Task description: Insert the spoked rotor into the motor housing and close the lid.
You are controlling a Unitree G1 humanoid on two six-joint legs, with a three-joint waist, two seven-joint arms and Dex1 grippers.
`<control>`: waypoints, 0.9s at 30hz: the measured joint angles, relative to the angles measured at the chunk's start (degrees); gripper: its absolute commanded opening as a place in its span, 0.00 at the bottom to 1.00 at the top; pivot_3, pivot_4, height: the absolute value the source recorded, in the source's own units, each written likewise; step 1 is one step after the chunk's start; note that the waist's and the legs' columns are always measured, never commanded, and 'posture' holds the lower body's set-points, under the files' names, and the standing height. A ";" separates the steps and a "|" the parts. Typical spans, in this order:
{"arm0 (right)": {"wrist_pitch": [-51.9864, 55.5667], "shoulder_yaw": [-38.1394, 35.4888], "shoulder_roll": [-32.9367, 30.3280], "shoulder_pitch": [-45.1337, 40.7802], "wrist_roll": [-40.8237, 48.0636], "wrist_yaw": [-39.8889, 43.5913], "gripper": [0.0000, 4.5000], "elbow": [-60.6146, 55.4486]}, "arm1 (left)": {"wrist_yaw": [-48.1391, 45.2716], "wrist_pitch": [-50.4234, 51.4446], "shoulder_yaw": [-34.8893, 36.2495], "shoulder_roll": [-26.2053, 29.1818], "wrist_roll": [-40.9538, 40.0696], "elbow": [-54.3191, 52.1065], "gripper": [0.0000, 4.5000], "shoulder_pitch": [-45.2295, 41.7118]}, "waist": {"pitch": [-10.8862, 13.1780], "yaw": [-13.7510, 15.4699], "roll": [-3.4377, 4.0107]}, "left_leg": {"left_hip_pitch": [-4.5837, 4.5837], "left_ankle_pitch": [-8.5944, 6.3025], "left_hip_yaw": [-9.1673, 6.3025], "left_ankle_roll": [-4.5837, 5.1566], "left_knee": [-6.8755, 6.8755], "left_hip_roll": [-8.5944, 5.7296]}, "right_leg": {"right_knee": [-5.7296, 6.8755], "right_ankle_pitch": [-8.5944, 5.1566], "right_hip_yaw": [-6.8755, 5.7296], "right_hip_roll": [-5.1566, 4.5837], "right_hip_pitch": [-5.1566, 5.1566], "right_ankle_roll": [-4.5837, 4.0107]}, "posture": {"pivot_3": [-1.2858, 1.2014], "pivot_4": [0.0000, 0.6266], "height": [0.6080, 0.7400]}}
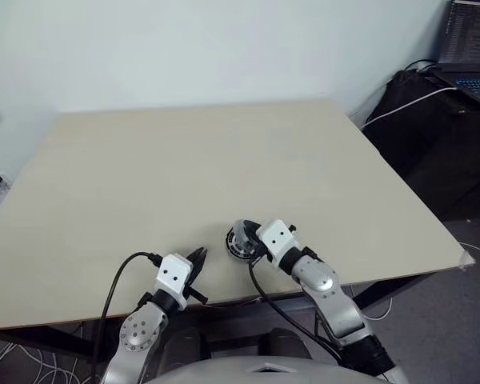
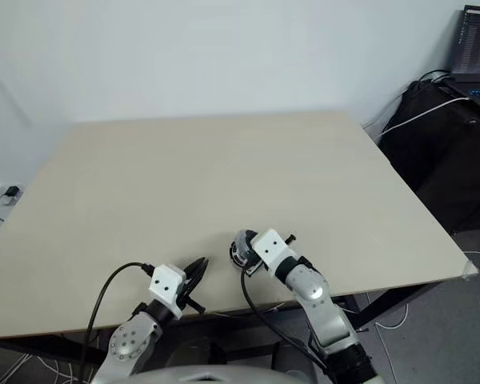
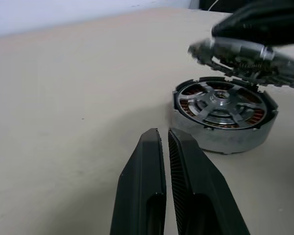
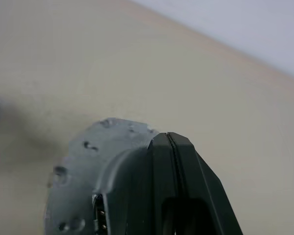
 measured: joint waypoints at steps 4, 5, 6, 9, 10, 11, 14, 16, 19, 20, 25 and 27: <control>-0.44 -0.01 1.26 -0.43 0.56 -0.11 0.00 1.67 | 0.05 0.14 0.02 -0.02 0.03 -0.14 0.07 0.25 | 0.00 0.02 0.01 | 0.00 0.00 0.00 0.00 -0.01 0.00 | 0.00 0.00 0.00 0.00 -0.01 0.00 | 0.52 0.00 1.00; 0.10 -0.94 2.06 -0.48 2.23 0.17 0.00 1.36 | 0.06 0.20 0.02 -0.02 0.04 -0.14 0.07 0.29 | 0.00 0.02 0.00 | -0.01 0.00 0.00 0.00 -0.01 0.00 | 0.00 0.00 0.00 0.01 -0.01 0.00 | 0.52 0.00 1.00; 0.92 -1.71 2.40 -0.50 3.69 0.41 0.00 0.68 | 0.07 0.22 0.02 -0.02 0.05 -0.14 0.07 0.30 | 0.00 0.03 0.01 | -0.01 0.00 0.00 0.00 -0.01 0.00 | 0.00 0.00 0.00 0.01 -0.01 0.00 | 0.52 0.00 1.00; 4.52 -5.77 2.21 -1.04 10.57 2.82 0.00 -4.40 | 0.08 0.24 0.07 0.01 0.05 -0.16 0.07 0.49 | 0.01 0.16 0.01 | -0.02 0.00 0.00 0.00 0.01 -0.01 | -0.01 0.00 0.00 -0.01 0.00 -0.01 | 0.52 0.00 1.00; 5.37 -6.89 1.84 -1.27 12.19 3.43 0.00 -5.83 | 0.08 0.25 0.08 0.01 0.05 -0.16 0.07 0.54 | 0.01 0.24 0.01 | -0.02 0.00 0.00 0.00 0.02 -0.01 | -0.01 0.00 0.01 -0.01 0.00 -0.01 | 0.52 0.00 1.00; 6.62 -8.25 1.31 -1.38 14.27 4.27 0.00 -7.47 | 0.07 0.28 0.07 0.00 0.05 -0.16 0.07 0.54 | 0.00 0.35 0.00 | -0.02 0.00 0.00 0.00 0.02 -0.01 | -0.01 0.00 0.01 -0.01 0.00 -0.01 | 0.52 0.00 1.00; 9.29 -10.90 -0.44 -1.39 17.88 5.95 0.00 -9.57 | 0.07 0.71 0.04 -0.03 0.05 -0.32 0.07 0.54 | 0.00 0.47 0.00 | -0.01 0.00 -0.01 0.00 0.00 -0.01 | -0.01 0.00 0.01 0.00 0.00 -0.01 | 0.52 0.00 1.00; 10.72 -11.56 -2.34 -1.17 18.94 7.27 0.00 -9.59 | 0.07 1.31 -0.02 -0.11 0.05 -0.83 0.07 0.51 | 0.00 0.46 0.01 | -0.01 0.00 -0.01 0.00 0.01 -0.01 | -0.01 0.00 0.00 0.00 0.00 -0.01 | 0.52 0.00 1.00; 12.86 -11.40 -5.04 0.51 20.14 10.04 0.00 -9.63 | 0.05 1.69 -0.01 -0.10 0.05 -1.68 0.07 0.50 | 0.00 0.47 0.01 | 0.00 0.00 -0.01 0.00 0.00 -0.01 | -0.01 0.00 0.00 0.00 0.00 -0.01 | 0.52 0.00 1.00; 13.54 -10.98 -5.80 1.10 20.45 11.16 0.00 -9.62 | 0.05 1.77 0.00 -0.10 0.04 -1.91 0.07 0.50 | 0.00 0.47 0.01 | -0.01 0.00 -0.01 0.00 0.01 -0.01 | -0.01 0.00 0.00 0.00 0.00 -0.01 | 0.52 0.00 1.00; 15.80 -8.31 -7.08 2.41 21.15 15.18 0.00 -9.37 | 0.06 2.50 -0.02 -0.12 0.05 -2.32 0.07 0.55 | 0.00 0.40 0.01 | 0.01 0.00 -0.02 0.00 0.02 -0.01 | 0.00 0.00 0.00 0.01 0.00 0.00 | 0.52 0.00 1.00; 16.76 -7.52 -7.24 2.40 21.75 16.86 0.00 -9.22 | 0.06 2.52 -0.02 -0.12 0.05 -2.32 0.07 0.64 | 0.00 0.47 0.01 | 0.01 0.00 -0.03 0.00 0.04 -0.01 | 0.00 0.00 0.00 0.00 0.01 0.00 | 0.52 0.00 1.00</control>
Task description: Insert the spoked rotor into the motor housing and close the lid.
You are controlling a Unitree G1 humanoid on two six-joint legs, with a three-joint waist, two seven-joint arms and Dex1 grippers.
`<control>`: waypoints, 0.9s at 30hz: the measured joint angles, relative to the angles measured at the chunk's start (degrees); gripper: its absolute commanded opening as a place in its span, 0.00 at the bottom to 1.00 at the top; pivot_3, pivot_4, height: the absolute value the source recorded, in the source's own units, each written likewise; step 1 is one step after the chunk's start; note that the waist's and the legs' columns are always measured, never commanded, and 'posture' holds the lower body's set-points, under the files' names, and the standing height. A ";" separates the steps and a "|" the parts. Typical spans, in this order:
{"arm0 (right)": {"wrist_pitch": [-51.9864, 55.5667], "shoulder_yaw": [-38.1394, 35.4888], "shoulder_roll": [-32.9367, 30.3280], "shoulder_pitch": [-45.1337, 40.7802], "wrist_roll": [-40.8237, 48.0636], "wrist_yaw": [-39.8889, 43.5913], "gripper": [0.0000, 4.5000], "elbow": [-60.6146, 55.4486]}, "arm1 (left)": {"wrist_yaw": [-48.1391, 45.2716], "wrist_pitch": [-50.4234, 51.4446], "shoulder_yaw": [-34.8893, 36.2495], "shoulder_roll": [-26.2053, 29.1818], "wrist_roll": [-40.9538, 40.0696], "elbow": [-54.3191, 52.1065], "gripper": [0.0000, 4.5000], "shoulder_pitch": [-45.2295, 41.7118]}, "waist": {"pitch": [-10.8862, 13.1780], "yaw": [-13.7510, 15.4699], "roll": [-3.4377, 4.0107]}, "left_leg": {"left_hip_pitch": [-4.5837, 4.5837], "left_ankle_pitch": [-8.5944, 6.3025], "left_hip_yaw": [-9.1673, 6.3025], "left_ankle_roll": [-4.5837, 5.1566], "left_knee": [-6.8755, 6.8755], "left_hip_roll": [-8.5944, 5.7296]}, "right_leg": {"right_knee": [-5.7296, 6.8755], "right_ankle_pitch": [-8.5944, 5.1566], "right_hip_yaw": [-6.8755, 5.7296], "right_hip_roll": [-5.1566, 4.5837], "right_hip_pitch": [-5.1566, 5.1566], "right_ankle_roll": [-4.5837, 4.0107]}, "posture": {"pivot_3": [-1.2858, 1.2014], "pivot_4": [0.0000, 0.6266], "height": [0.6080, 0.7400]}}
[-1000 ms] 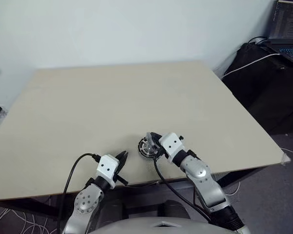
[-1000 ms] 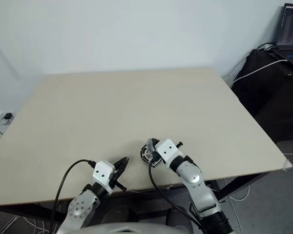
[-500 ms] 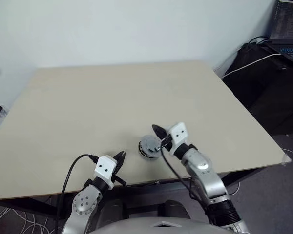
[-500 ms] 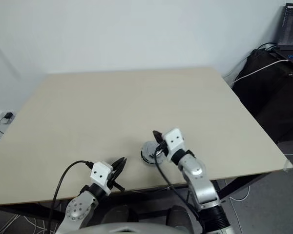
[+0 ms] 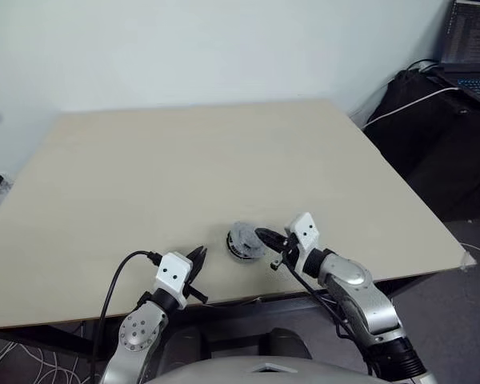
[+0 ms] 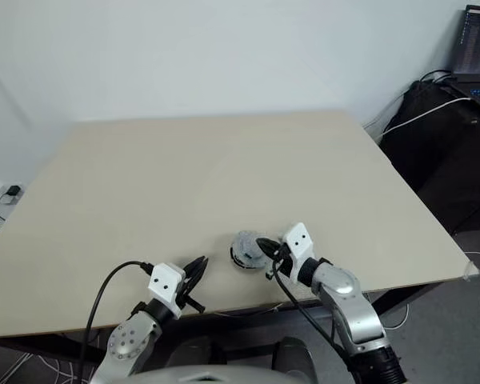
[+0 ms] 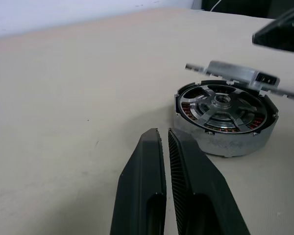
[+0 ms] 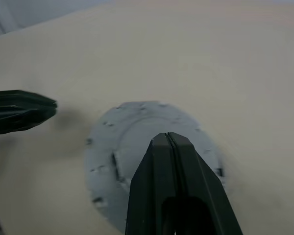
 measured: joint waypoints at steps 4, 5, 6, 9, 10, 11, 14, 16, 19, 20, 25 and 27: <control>1.41 1.85 -0.96 -0.96 0.44 3.37 0.00 2.67 | -0.07 -0.02 0.04 0.07 -0.02 0.00 0.07 0.11 | 0.00 0.03 -0.02 | 0.00 0.00 -0.01 0.00 0.04 -0.01 | 0.00 0.00 0.00 -0.01 0.01 0.00 | 0.52 0.00 1.00; 1.44 2.52 -1.07 -1.57 0.12 3.90 0.00 3.91 | -0.09 -0.04 0.06 0.12 -0.03 0.00 0.07 0.12 | 0.00 0.02 -0.02 | 0.00 0.00 -0.01 0.00 0.04 -0.02 | 0.00 0.00 0.00 -0.01 0.01 0.00 | 0.52 0.00 1.00; 1.46 2.96 -1.07 -2.17 -0.22 4.29 0.00 5.04 | -0.10 -0.04 0.06 0.15 -0.04 0.00 0.07 0.11 | 0.00 0.02 -0.02 | 0.00 0.00 -0.01 0.00 0.03 -0.02 | 0.00 0.00 0.00 -0.01 0.01 0.00 | 0.52 0.00 1.00; 1.44 3.76 -0.83 -3.92 -0.89 4.61 0.00 7.60 | -0.11 -0.03 0.08 0.21 -0.05 -0.01 0.07 0.14 | 0.00 0.00 -0.01 | 0.00 0.00 -0.02 0.00 0.03 -0.01 | 0.01 0.00 -0.01 0.00 0.00 0.00 | 0.52 0.00 1.00; 1.18 3.93 -0.58 -4.68 -1.05 4.63 0.00 8.69 | -0.10 -0.02 0.07 0.21 -0.04 -0.02 0.07 0.16 | 0.00 0.00 -0.01 | 0.00 0.00 -0.02 0.00 0.02 -0.01 | 0.01 0.00 -0.01 0.00 0.00 0.00 | 0.52 0.00 1.00; 1.02 4.04 -0.35 -5.23 -1.24 4.60 0.00 9.22 | -0.09 -0.02 0.07 0.21 -0.04 -0.02 0.07 0.17 | 0.00 0.01 -0.01 | 0.00 0.00 -0.02 0.00 0.02 -0.01 | 0.01 0.00 -0.01 0.00 0.00 0.00 | 0.52 0.00 1.00; 0.21 4.40 0.48 -6.84 -1.85 4.57 0.00 11.14 | -0.04 -0.02 0.04 0.18 -0.01 -0.05 0.07 0.45 | -0.01 0.02 -0.02 | 0.00 0.00 -0.02 0.00 0.02 -0.02 | 0.00 0.00 -0.01 0.00 0.01 0.00 | 0.52 0.00 1.00; -0.10 4.49 0.83 -7.31 -2.15 4.56 0.00 11.75 | 0.00 -0.02 0.04 0.18 0.01 -0.06 0.07 0.80 | -0.01 0.02 -0.02 | -0.01 0.00 -0.02 0.00 0.03 -0.02 | 0.00 0.00 -0.01 -0.01 0.01 0.00 | 0.52 0.00 1.00; -0.67 4.61 0.93 -7.62 -2.83 4.56 0.00 12.05 | 0.06 -0.02 0.03 0.14 0.15 -0.06 0.07 1.29 | -0.01 0.04 -0.02 | -0.01 0.00 -0.02 0.00 0.03 -0.02 | 0.00 0.00 -0.01 -0.01 0.01 0.00 | 0.52 0.00 1.00; -1.30 4.66 0.85 -7.51 -3.20 4.51 0.00 12.02 | 0.10 -0.03 0.03 0.13 0.20 -0.06 0.07 1.41 | -0.01 0.04 -0.02 | -0.01 0.00 -0.02 0.00 0.03 -0.02 | 0.01 0.00 -0.01 -0.01 0.01 0.00 | 0.52 0.00 1.00; -4.86 4.64 0.01 -6.93 -5.54 3.47 0.09 9.58 | 0.36 -0.05 0.06 0.09 0.21 -0.06 0.06 1.56 | -0.01 0.03 -0.02 | -0.01 0.00 -0.02 0.00 0.02 -0.02 | 0.00 0.00 -0.01 -0.01 0.00 0.00 | 0.52 0.00 1.00; -6.29 4.69 -0.36 -7.02 -6.49 3.38 0.20 9.01 | 0.36 -0.05 0.05 0.04 0.20 -0.06 0.06 1.49 | -0.01 0.03 -0.02 | -0.01 0.00 -0.02 -0.01 0.01 -0.02 | 0.00 0.00 -0.02 -0.01 0.00 0.00 | 0.52 0.00 1.00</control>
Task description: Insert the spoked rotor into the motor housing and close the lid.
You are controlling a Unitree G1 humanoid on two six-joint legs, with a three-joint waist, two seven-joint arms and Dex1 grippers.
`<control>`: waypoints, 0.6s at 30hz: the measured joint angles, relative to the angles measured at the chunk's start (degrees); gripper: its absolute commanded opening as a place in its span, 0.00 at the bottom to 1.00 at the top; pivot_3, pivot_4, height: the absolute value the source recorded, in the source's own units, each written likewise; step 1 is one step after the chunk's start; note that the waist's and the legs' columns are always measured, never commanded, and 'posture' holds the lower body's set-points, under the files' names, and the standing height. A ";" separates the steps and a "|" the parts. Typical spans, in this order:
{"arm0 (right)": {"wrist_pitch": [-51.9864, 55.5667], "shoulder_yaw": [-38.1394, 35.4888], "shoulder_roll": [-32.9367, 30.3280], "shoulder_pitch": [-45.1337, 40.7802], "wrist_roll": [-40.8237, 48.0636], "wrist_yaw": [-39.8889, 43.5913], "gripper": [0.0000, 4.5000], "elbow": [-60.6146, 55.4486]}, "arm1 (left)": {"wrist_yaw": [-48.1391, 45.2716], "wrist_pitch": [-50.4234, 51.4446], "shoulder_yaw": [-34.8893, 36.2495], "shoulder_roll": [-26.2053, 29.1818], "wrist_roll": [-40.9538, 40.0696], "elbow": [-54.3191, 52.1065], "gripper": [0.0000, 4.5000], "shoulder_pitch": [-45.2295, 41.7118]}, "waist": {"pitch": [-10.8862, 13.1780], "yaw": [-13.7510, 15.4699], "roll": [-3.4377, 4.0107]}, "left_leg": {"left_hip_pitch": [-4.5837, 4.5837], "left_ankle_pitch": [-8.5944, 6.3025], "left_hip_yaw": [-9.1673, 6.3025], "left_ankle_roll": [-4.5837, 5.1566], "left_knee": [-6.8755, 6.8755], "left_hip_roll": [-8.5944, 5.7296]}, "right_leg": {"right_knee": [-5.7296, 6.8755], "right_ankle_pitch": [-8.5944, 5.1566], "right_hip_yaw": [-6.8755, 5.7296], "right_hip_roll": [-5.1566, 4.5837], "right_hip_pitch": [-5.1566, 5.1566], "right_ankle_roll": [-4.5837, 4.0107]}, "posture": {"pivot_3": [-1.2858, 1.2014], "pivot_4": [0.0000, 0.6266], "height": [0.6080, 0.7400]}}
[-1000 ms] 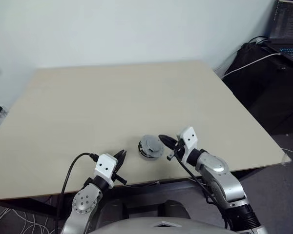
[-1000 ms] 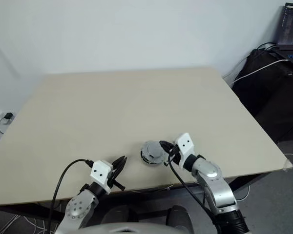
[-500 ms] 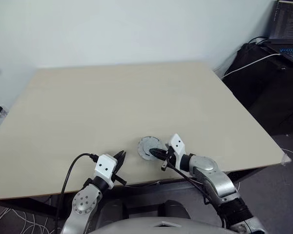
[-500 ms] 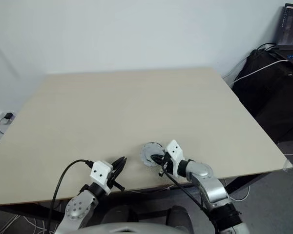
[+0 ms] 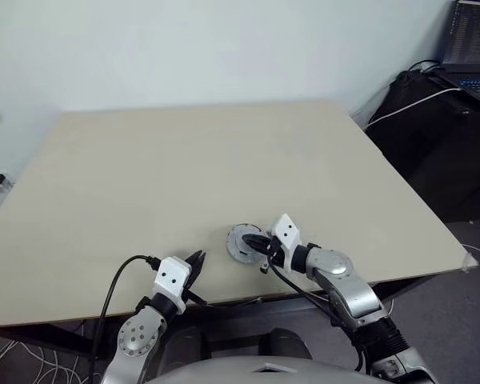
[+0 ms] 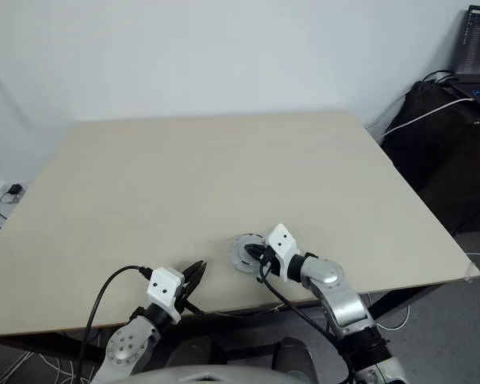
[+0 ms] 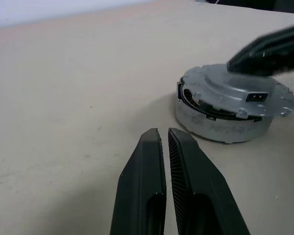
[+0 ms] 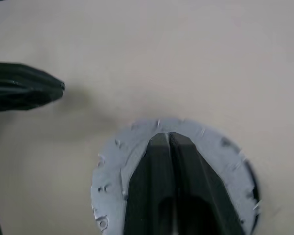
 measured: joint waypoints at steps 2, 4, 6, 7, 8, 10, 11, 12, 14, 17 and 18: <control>-0.82 0.27 -0.62 -0.41 -1.28 0.06 0.35 0.41 | -0.03 0.00 -0.01 -0.05 -0.01 0.00 0.06 -0.20 | 0.00 0.00 0.00 | 0.00 0.00 0.00 0.00 0.01 0.00 | 0.00 0.00 0.00 0.00 0.00 0.00 | 0.52 0.00 1.00; -1.44 0.56 -0.67 -0.97 -1.98 0.31 0.50 1.34 | -0.08 0.00 -0.01 -0.05 -0.01 0.01 0.06 -0.43 | 0.00 -0.01 0.00 | 0.00 0.00 0.00 0.00 0.01 0.00 | 0.01 0.00 0.00 0.00 0.00 0.00 | 0.52 0.00 1.00; -1.64 0.81 -0.71 -1.58 -2.29 0.89 0.64 2.45 | -0.18 -0.05 -0.01 -0.06 -0.03 0.01 0.06 -0.79 | 0.00 -0.01 0.00 | 0.01 0.00 0.00 0.00 0.01 0.00 | 0.01 0.00 0.00 0.01 0.00 0.00 | 0.52 0.00 1.00; -1.79 1.04 -0.74 -1.88 -2.57 1.09 0.71 2.95 | -0.24 -0.07 0.00 -0.03 -0.03 0.03 0.06 -0.87 | 0.00 -0.01 0.00 | 0.01 0.00 0.00 0.00 0.01 0.00 | 0.01 0.00 0.00 0.01 0.00 0.00 | 0.52 0.00 1.00; -2.27 1.33 -0.75 -2.46 -3.08 1.27 0.79 4.03 | -0.34 -0.10 0.00 -0.03 -0.03 0.08 0.06 -0.98 | 0.00 -0.02 0.00 | 0.00 0.00 0.00 0.00 0.01 0.00 | 0.01 0.00 0.00 0.01 0.00 0.00 | 0.52 0.00 1.00; -2.46 1.41 -0.75 -3.09 -3.32 1.39 0.94 5.46 | -0.40 -0.20 0.01 -0.03 -0.03 0.12 0.06 -1.06 | 0.00 -0.01 0.00 | 0.00 0.00 0.01 0.00 0.01 -0.01 | 0.00 0.00 0.00 0.00 0.00 0.00 | 0.52 0.00 1.00; -2.55 1.41 -0.75 -3.39 -3.33 1.58 1.00 6.18 | -0.41 -0.27 0.02 -0.02 -0.03 0.16 0.06 -1.05 | 0.00 -0.01 0.00 | 0.00 0.00 0.01 0.00 0.01 -0.01 | 0.00 0.00 0.00 0.00 0.00 0.00 | 0.52 0.00 1.00; -2.55 1.41 -0.75 -3.63 -3.32 1.83 1.00 6.69 | -0.41 -0.35 0.01 -0.01 -0.03 0.19 0.06 -1.03 | 0.00 -0.01 0.00 | 0.00 0.00 0.01 0.00 0.01 -0.02 | 0.00 0.00 0.00 0.00 0.00 0.00 | 0.52 0.00 1.00; -2.61 1.44 -0.74 -3.82 -3.32 2.35 1.00 7.15 | -0.40 -0.53 0.03 -0.01 -0.03 0.23 0.06 -0.96 | 0.00 -0.01 0.00 | 0.00 0.00 0.01 0.00 0.00 -0.02 | 0.00 0.00 0.00 0.00 0.00 0.00 | 0.52 0.00 1.00; -2.71 1.51 -0.76 -4.76 -3.39 3.03 1.00 8.85 | -0.39 -1.20 0.07 0.00 -0.06 0.32 0.06 -0.86 | 0.00 -0.01 0.00 | 0.00 0.00 0.01 0.00 0.02 -0.02 | 0.02 0.01 0.00 0.00 0.00 0.00 | 0.52 0.00 1.00; -2.71 1.51 -0.76 -4.82 -3.39 3.25 1.00 9.02 | -0.40 -1.34 0.11 0.00 -0.08 0.48 0.06 -0.86 | 0.00 -0.01 0.00 | 0.00 0.00 0.01 0.00 0.02 -0.02 | 0.02 0.01 0.00 0.00 0.00 0.00 | 0.52 0.00 1.00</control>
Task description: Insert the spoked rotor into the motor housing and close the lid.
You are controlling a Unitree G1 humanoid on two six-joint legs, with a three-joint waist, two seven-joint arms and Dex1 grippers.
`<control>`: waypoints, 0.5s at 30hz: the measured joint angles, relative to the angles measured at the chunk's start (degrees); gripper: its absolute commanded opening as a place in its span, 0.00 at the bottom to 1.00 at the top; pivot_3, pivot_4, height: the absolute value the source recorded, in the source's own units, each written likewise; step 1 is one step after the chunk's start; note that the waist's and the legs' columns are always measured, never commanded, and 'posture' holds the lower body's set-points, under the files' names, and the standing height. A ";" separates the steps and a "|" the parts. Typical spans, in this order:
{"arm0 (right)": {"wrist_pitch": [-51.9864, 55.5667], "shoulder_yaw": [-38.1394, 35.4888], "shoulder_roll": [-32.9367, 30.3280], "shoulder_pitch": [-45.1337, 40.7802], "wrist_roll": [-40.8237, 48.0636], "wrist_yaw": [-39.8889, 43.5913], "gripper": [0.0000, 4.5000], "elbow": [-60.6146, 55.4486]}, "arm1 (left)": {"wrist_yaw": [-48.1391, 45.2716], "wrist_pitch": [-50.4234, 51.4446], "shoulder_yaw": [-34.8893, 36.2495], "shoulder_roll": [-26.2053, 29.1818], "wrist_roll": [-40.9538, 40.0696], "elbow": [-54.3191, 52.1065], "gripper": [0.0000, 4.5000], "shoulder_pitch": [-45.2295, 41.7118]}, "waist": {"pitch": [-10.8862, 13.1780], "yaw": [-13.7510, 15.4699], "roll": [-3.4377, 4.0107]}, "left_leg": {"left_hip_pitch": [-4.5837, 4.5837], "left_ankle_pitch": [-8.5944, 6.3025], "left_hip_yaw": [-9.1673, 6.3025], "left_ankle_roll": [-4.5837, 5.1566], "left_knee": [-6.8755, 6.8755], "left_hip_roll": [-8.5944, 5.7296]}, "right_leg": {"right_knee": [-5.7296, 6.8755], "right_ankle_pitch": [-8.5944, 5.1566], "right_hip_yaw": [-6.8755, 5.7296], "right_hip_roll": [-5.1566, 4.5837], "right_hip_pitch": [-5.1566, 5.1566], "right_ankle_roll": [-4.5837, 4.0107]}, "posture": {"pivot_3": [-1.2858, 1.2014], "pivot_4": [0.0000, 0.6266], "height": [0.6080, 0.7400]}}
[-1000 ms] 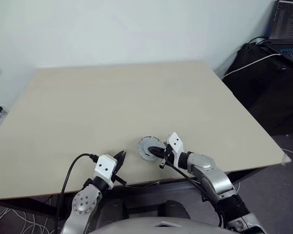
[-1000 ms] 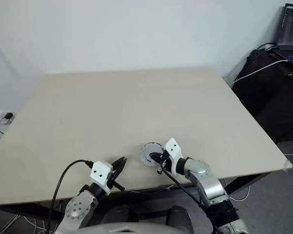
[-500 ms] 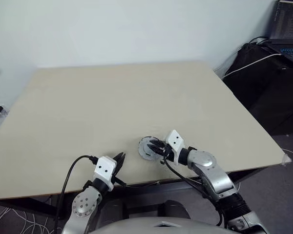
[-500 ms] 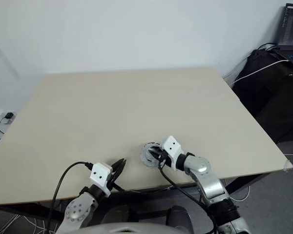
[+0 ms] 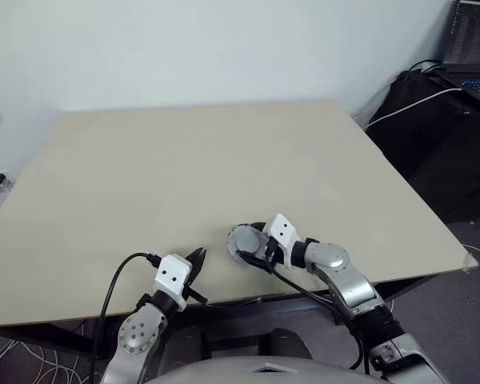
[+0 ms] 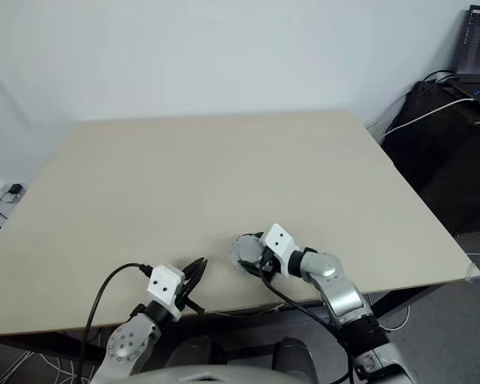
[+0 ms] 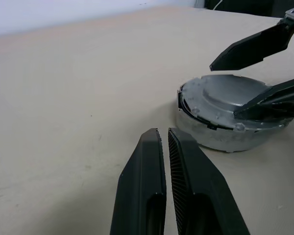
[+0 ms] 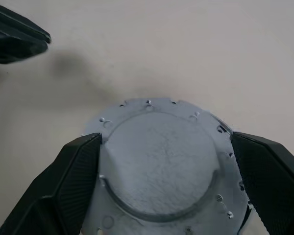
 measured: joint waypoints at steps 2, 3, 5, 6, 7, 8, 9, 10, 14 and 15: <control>0.03 0.03 -0.01 -0.11 0.00 0.56 1.00 0.22 | -0.01 -0.80 0.17 0.00 -0.15 1.51 0.06 -0.14 | -0.01 0.01 0.01 | 0.00 0.00 0.00 0.00 0.00 0.00 | 0.00 0.00 0.00 0.00 0.00 0.00 | 0.52 0.00 1.00; 0.15 0.03 -0.03 -0.19 0.00 0.81 1.00 0.25 | -0.02 -1.03 0.28 0.02 -0.16 2.10 0.06 -0.12 | 0.00 0.01 0.01 | 0.00 0.00 0.00 0.00 0.00 0.00 | 0.01 0.00 0.00 0.00 0.00 0.00 | 0.52 0.00 1.00; 0.56 0.03 -0.09 -0.49 0.06 1.42 0.91 0.25 | -0.02 -1.42 0.54 0.02 -0.17 2.65 0.06 -0.17 | -0.01 0.01 0.01 | 0.00 0.00 0.00 0.00 0.00 0.00 | 0.01 0.00 0.00 0.00 0.00 0.00 | 0.52 0.00 1.00; 0.66 0.03 -0.09 -0.58 0.07 1.58 0.86 0.25 | -0.02 -1.58 0.61 0.02 -0.18 2.88 0.06 -0.26 | -0.01 0.01 0.01 | 0.00 0.00 0.00 0.00 0.00 0.00 | 0.00 0.00 0.00 0.00 0.00 0.00 | 0.52 0.00 1.00; 0.88 0.03 -0.07 -0.62 0.11 1.74 0.79 0.24 | -0.03 -1.68 0.62 0.00 -0.18 3.13 0.06 -0.35 | -0.01 0.01 0.01 | 0.00 0.00 0.00 0.00 0.00 0.00 | 0.00 0.00 0.00 0.00 0.00 0.00 | 0.52 0.00 1.00; 1.21 0.04 -0.02 -0.62 0.12 1.77 0.72 0.23 | -0.03 -1.92 0.62 -0.02 -0.18 3.31 0.06 -0.38 | -0.01 0.01 0.01 | 0.00 0.00 0.00 0.00 0.00 0.00 | 0.00 0.00 0.00 0.00 0.00 0.00 | 0.52 0.00 1.00; 1.40 0.04 0.01 -0.62 0.15 1.75 0.71 0.20 | -0.04 -2.21 0.62 -0.02 -0.18 3.45 0.06 -0.37 | -0.01 0.01 0.01 | 0.00 0.00 0.00 0.00 0.00 0.00 | 0.00 0.00 0.00 0.00 0.00 0.00 | 0.52 0.00 1.00; 1.69 0.03 0.01 -0.62 0.18 1.71 0.71 0.12 | -0.05 -2.49 0.64 -0.02 -0.18 3.70 0.06 -0.38 | -0.01 0.03 0.01 | 0.00 0.00 0.00 0.00 0.00 0.00 | 0.01 0.00 0.00 -0.01 0.00 0.00 | 0.52 0.00 1.00; 2.10 -0.08 0.19 -0.53 0.29 1.35 0.71 -0.25 | -0.19 -2.79 0.69 0.06 -0.31 3.93 0.06 -0.40 | -0.01 0.01 0.01 | 0.00 0.00 0.00 0.00 0.00 0.00 | 0.01 0.00 0.00 0.00 0.00 0.00 | 0.52 0.00 1.00; 2.40 -0.22 0.29 -0.34 0.43 1.22 0.71 -0.55 | -0.28 -2.90 0.72 0.10 -0.41 3.95 0.06 -0.40 | -0.01 0.02 0.01 | 0.00 0.00 0.00 0.00 0.00 0.00 | 0.01 0.00 0.00 0.00 0.00 0.00 | 0.52 0.00 1.00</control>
